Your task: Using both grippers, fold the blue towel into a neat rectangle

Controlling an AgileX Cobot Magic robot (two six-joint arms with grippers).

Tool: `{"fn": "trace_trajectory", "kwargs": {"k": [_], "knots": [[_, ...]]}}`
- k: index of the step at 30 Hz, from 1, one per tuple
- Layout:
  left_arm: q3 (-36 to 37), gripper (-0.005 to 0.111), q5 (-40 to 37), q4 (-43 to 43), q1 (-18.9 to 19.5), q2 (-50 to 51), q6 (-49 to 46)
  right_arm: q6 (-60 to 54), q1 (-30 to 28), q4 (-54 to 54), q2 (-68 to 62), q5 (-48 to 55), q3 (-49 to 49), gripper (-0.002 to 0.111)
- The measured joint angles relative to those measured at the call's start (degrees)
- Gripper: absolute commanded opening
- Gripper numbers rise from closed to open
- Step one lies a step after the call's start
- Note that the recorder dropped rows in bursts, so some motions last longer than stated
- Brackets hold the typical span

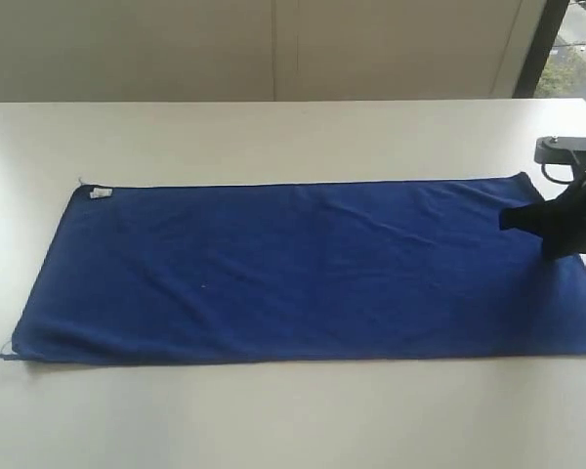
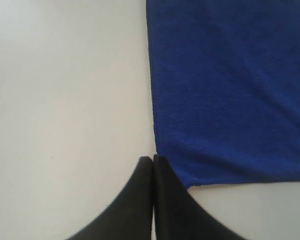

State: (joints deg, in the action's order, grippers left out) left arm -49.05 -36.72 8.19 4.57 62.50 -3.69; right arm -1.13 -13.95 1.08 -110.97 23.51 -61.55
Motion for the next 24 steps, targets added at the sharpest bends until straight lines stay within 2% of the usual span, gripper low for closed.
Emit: {"fn": "trace_trajectory", "kwargs": {"k": [7, 13, 15, 24], "knots": [[0.0, 0.000, 0.0, 0.0, 0.0, 0.0, 0.0, 0.1, -0.3, 0.2, 6.9, 4.7, -1.7, 0.003], [0.0, 0.000, 0.0, 0.0, 0.0, 0.0, 0.0, 0.1, -0.3, 0.2, 7.8, 5.1, -1.8, 0.026], [0.0, 0.000, 0.0, 0.0, 0.0, 0.0, 0.0, 0.1, -0.3, 0.2, 6.8, 5.2, -1.8, 0.028], [0.0, 0.000, 0.0, 0.0, 0.0, 0.0, 0.0, 1.1, -0.3, 0.2, 6.4, 5.1, -1.8, 0.028]]}}
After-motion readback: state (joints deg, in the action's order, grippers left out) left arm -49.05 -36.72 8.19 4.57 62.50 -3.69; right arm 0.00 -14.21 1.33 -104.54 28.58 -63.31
